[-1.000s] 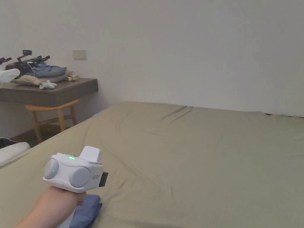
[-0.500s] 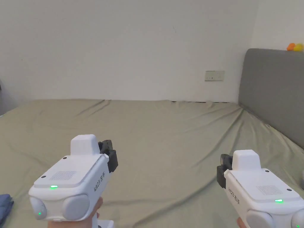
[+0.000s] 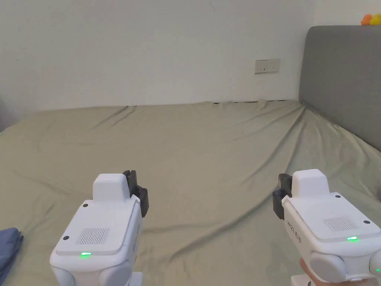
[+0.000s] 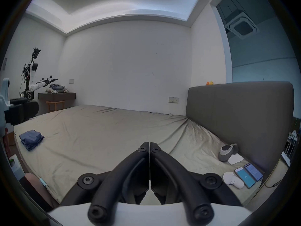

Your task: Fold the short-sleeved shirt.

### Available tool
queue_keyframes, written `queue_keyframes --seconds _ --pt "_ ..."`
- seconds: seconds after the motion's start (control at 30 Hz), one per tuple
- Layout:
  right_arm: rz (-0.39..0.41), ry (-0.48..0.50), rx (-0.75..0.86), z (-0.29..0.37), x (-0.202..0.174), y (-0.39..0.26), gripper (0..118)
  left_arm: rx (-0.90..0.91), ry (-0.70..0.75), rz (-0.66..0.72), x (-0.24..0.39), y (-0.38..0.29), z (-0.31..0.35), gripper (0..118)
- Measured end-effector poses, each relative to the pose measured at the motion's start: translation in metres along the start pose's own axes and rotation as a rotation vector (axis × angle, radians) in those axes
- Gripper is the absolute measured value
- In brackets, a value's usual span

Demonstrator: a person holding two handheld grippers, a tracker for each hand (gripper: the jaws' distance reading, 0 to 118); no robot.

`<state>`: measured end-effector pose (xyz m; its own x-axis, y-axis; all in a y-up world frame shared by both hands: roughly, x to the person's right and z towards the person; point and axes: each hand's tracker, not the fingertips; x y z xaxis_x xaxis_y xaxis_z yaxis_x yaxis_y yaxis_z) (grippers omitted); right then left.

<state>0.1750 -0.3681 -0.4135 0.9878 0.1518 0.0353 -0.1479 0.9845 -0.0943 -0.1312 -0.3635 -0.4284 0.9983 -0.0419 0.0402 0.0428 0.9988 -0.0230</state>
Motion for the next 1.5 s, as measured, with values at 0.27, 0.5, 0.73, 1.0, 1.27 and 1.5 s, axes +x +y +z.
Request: queue_keyframes --seconds 0.27,0.5,0.73,1.0,1.27,1.5 --pt "-0.090 0.013 -0.045 -0.013 -0.004 -0.016 116 -0.006 0.080 -0.011 0.002 -0.011 -0.005 111" --pt "-0.108 0.022 -0.009 -0.011 -0.004 -0.014 118 0.011 0.079 0.023 0.002 -0.007 0.000 118" --pt "-0.260 0.075 -0.108 -0.017 0.001 -0.014 118 -0.035 0.060 0.043 0.002 -0.010 -0.003 118" --pt "-0.283 0.126 -0.153 -0.025 0.000 -0.014 118 -0.039 0.039 0.054 0.002 -0.011 -0.004 118" --pt "-0.241 0.109 -0.111 -0.019 -0.002 -0.003 118 -0.053 0.035 0.056 -0.002 -0.012 -0.008 118" --pt "-0.274 0.105 -0.106 -0.019 -0.001 -0.003 118 -0.055 0.033 0.059 -0.003 -0.012 -0.008 118"
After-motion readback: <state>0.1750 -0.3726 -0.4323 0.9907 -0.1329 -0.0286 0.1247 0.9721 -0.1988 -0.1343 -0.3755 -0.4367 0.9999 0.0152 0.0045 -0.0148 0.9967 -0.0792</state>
